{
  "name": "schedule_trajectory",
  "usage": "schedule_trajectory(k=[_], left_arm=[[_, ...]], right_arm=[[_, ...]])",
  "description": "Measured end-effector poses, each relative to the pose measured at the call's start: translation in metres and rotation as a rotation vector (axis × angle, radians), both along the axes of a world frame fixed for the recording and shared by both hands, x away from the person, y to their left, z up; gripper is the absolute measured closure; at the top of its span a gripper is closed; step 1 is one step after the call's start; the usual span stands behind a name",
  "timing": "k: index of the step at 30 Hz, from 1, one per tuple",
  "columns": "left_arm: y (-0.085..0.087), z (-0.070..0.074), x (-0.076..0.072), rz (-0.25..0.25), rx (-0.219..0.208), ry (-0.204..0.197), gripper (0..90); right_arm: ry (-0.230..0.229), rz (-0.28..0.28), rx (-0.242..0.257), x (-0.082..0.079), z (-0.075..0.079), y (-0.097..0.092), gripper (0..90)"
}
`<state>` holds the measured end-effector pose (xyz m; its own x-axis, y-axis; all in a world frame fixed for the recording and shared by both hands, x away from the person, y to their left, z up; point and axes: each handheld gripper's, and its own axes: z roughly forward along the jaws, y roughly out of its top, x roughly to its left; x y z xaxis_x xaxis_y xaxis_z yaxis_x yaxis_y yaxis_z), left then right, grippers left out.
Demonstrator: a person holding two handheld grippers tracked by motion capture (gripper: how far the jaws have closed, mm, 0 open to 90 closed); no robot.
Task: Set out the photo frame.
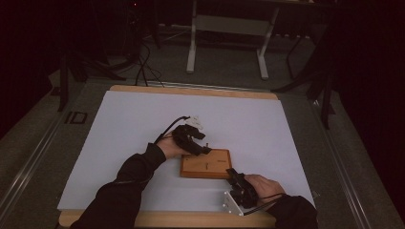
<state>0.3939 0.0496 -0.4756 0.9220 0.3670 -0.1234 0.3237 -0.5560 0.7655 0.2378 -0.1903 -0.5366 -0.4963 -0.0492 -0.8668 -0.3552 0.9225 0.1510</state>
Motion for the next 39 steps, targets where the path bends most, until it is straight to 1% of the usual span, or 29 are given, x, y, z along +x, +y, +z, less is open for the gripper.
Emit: schedule_trajectory(k=[2,3,4,5,7,8,9,10,12,14,15,16,18,20,21,23,25,26,28,31,33,35,38,39], left_arm=[[0.006,0.005,-0.004,0.048,-0.031,-0.043,18.5],[0.009,0.008,-0.006,0.057,-0.046,-0.060,16.5],[0.012,0.011,-0.009,0.069,-0.062,-0.077,15.8],[0.015,0.013,-0.011,0.077,-0.070,-0.093,14.7],[0.022,0.017,-0.016,0.076,-0.094,-0.101,14.5],[0.025,0.019,-0.019,0.074,-0.095,-0.109,14.3],[0.028,0.020,-0.023,0.078,-0.086,-0.129,13.9],[0.031,0.020,-0.026,0.078,-0.088,-0.142,13.3],[0.038,0.021,-0.031,0.074,-0.078,-0.148,13.2],[0.046,0.022,-0.037,0.075,-0.078,-0.144,13.1],[0.050,0.022,-0.040,0.079,-0.077,-0.150,13.1],[0.053,0.022,-0.043,0.081,-0.075,-0.157,13.1],[0.060,0.023,-0.049,0.088,-0.077,-0.159,13.0],[0.067,0.023,-0.054,0.091,-0.076,-0.163,13.0],[0.067,0.023,-0.054,0.091,-0.076,-0.163,13.0],[0.075,0.023,-0.060,0.101,-0.079,-0.162,12.6],[0.080,0.023,-0.065,0.107,-0.080,-0.161,12.6],[0.082,0.023,-0.067,0.108,-0.083,-0.163,12.5],[0.085,0.023,-0.071,0.110,-0.081,-0.159,12.5],[0.087,0.021,-0.077,0.106,-0.066,-0.161,12.5],[0.089,0.020,-0.080,0.109,-0.069,-0.156,12.5],[0.091,0.019,-0.083,0.105,-0.075,-0.160,12.5],[0.092,0.015,-0.088,0.112,-0.082,-0.161,12.5],[0.092,0.013,-0.090,0.116,-0.076,-0.172,12.5]], right_arm=[[0.028,-0.001,0.011,0.002,0.005,0.000,67.1],[0.042,-0.002,0.015,0.004,0.008,0.000,67.1],[0.051,0.000,0.008,0.005,0.011,0.000,67.3],[0.061,-0.002,0.017,0.006,0.012,-0.001,67.4],[0.081,0.011,0.019,0.010,0.018,-0.002,67.5],[0.092,0.009,0.024,0.011,0.020,-0.002,67.7],[0.101,0.008,0.026,0.013,0.023,-0.002,67.9],[0.105,0.010,0.027,0.014,0.025,-0.002,68.0],[0.129,0.008,0.032,0.016,0.029,-0.002,68.1],[0.151,0.014,0.031,0.020,0.033,-0.002,68.2],[0.169,0.011,0.034,0.022,0.036,-0.003,68.3],[0.180,0.020,0.036,0.025,0.039,-0.003,68.4],[0.207,0.018,0.045,0.030,0.045,-0.003,68.8],[0.223,0.019,0.049,0.033,0.051,-0.003,69.3],[0.223,0.019,0.049,0.033,0.051,-0.003,69.3],[0.263,0.019,0.053,0.040,0.057,-0.004,69.3],[0.283,0.027,0.049,0.045,0.061,-0.005,69.4],[0.280,0.027,0.048,0.047,0.062,-0.005,69.6],[0.294,0.027,0.053,0.052,0.065,-0.007,69.6],[0.324,0.024,0.070,0.058,0.070,-0.007,69.6],[0.343,0.021,0.078,0.061,0.072,-0.008,69.6],[0.356,0.025,0.080,0.064,0.074,-0.008,69.5],[0.378,0.030,0.087,0.068,0.076,-0.009,69.5],[0.387,0.031,0.089,0.070,0.077,-0.010,69.5]])
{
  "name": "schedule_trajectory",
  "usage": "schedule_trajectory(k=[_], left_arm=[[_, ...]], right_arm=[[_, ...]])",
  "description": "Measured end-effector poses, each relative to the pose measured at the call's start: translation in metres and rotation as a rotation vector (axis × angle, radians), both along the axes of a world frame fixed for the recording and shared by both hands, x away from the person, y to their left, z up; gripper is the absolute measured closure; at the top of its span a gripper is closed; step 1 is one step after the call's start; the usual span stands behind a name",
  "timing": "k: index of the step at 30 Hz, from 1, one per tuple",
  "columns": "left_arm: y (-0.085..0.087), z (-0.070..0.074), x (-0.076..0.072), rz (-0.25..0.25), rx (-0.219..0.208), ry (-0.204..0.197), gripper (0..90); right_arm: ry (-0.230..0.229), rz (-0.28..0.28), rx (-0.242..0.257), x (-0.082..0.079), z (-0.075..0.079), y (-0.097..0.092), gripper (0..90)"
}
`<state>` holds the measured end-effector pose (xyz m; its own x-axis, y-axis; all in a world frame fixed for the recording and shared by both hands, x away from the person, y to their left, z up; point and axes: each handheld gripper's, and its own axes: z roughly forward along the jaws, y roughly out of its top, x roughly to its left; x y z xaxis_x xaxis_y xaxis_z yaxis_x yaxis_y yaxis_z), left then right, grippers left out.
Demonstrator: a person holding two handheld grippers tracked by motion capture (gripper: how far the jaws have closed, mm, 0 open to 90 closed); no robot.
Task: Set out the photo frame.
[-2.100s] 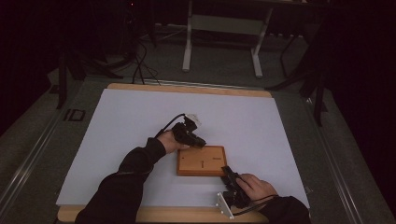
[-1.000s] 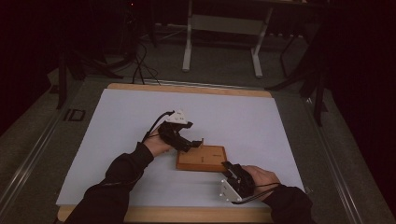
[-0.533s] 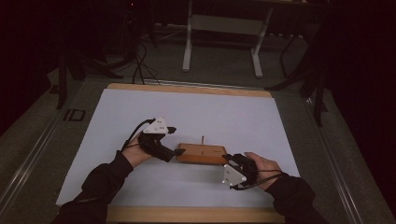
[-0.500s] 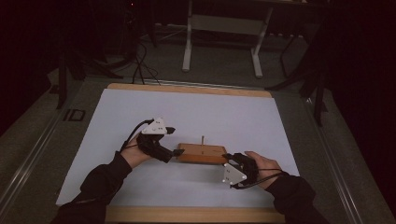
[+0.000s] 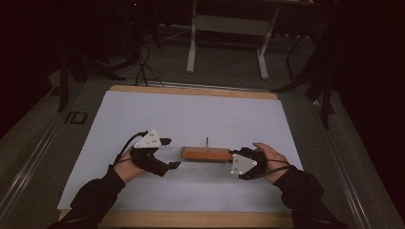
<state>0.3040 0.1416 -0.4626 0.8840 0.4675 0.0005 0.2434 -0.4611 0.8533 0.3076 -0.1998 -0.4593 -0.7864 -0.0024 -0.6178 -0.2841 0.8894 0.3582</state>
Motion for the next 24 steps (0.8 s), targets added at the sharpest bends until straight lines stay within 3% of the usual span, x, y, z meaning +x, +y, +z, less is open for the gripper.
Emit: schedule_trajectory(k=[4,7,11,17,24], left_arm=[[0.000,-0.008,-0.007,0.010,0.006,-0.038,12.5],[0.001,-0.015,-0.012,0.017,-0.005,-0.041,12.5],[0.002,-0.024,-0.018,0.042,-0.010,-0.067,12.5],[0.004,-0.036,-0.020,0.064,-0.037,-0.038,12.5],[0.005,-0.048,-0.021,0.084,-0.033,-0.035,12.5]], right_arm=[[0.046,-0.016,0.013,0.008,0.005,0.000,69.4],[0.084,-0.019,0.019,0.016,0.010,-0.001,69.2],[0.112,0.002,0.013,0.028,0.014,-0.002,69.0],[0.168,-0.015,0.029,0.042,0.019,-0.003,68.3],[0.229,-0.061,0.071,0.057,0.024,-0.003,67.2]])
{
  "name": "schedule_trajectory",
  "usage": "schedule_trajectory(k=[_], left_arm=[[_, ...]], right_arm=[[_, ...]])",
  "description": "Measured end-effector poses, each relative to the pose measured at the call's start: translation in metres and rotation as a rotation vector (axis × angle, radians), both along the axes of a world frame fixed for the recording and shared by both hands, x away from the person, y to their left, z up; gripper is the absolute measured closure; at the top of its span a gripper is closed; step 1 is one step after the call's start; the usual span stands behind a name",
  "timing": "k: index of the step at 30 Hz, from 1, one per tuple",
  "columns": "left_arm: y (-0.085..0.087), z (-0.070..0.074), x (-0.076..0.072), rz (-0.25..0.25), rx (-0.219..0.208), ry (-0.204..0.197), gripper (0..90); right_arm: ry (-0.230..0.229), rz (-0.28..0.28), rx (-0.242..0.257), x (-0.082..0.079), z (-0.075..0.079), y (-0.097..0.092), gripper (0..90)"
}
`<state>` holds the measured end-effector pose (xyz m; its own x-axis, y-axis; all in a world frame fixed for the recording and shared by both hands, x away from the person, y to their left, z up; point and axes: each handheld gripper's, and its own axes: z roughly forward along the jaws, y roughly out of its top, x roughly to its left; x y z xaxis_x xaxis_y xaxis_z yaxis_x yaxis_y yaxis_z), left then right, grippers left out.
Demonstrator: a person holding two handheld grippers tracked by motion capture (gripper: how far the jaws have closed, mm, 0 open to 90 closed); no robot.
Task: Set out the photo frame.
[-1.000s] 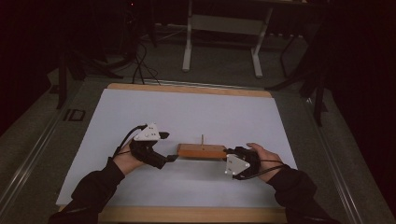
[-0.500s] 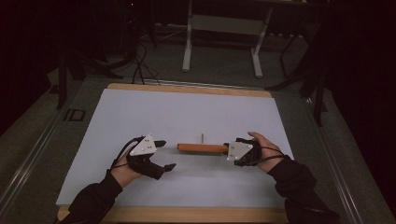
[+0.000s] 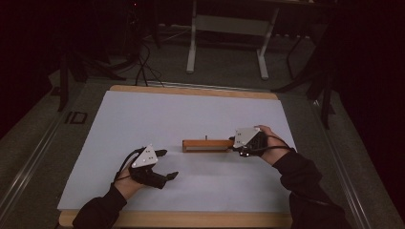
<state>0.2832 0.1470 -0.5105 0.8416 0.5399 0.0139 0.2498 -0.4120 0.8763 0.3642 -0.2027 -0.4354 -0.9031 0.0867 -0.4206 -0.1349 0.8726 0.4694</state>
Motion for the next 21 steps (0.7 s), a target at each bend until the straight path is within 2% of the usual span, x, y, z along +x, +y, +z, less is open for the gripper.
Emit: schedule_trajectory(k=[7,11,14,21], left_arm=[[0.001,-0.005,0.001,0.012,-0.016,-0.001,12.5],[0.002,-0.006,0.001,0.013,-0.023,0.006,12.5],[0.002,-0.008,0.001,0.013,-0.021,0.004,12.5],[0.002,-0.008,0.001,0.007,-0.023,0.001,12.5]], right_arm=[[0.064,-0.045,0.031,0.019,0.004,0.001,66.0],[0.111,-0.112,0.044,0.031,0.006,0.005,64.8],[0.117,-0.156,0.035,0.037,0.006,0.010,63.6],[0.164,-0.219,0.089,0.049,0.004,0.010,62.2]])
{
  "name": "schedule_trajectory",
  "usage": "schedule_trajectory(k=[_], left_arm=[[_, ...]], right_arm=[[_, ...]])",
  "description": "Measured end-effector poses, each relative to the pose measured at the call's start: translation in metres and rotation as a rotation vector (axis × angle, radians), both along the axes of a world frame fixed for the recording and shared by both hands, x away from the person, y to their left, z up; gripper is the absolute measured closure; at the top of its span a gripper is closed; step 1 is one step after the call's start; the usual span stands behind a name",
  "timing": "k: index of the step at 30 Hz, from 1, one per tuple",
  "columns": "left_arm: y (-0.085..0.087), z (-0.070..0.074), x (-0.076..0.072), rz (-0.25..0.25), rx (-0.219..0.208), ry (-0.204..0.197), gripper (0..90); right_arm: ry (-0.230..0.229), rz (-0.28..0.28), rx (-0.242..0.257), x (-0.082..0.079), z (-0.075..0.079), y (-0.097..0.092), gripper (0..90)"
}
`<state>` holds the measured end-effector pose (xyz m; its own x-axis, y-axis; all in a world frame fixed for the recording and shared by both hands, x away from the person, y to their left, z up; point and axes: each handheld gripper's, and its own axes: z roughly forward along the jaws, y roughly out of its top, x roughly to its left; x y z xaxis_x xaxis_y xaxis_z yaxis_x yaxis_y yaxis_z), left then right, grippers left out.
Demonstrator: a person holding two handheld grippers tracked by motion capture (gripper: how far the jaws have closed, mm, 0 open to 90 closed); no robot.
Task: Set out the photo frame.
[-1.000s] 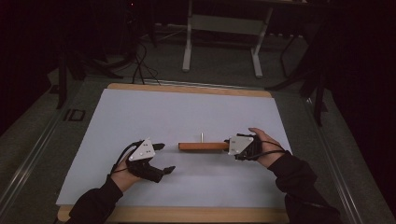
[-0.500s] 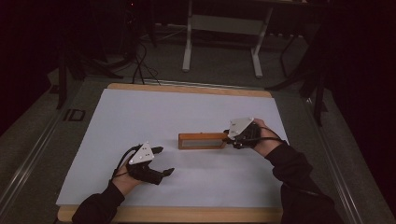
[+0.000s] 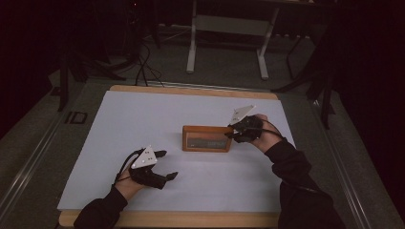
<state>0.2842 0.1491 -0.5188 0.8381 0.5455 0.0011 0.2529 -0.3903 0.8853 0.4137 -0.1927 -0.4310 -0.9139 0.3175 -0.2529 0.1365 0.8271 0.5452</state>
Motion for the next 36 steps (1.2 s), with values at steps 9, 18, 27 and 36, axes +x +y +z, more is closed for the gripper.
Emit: schedule_trajectory(k=[9,18,27,36], left_arm=[[-0.001,-0.001,0.000,-0.005,-0.002,0.001,12.5],[0.000,-0.001,0.000,-0.010,-0.006,0.004,12.5],[-0.001,-0.003,0.000,-0.014,-0.007,0.012,12.5],[-0.001,-0.004,0.000,-0.018,-0.009,0.016,12.5]], right_arm=[[0.014,-0.003,0.039,0.015,-0.004,-0.002,60.4],[0.058,0.015,0.059,0.034,-0.007,-0.004,59.2],[0.081,0.029,0.041,0.042,-0.006,-0.002,58.6],[0.067,0.019,0.032,0.041,-0.006,0.001,56.9]])
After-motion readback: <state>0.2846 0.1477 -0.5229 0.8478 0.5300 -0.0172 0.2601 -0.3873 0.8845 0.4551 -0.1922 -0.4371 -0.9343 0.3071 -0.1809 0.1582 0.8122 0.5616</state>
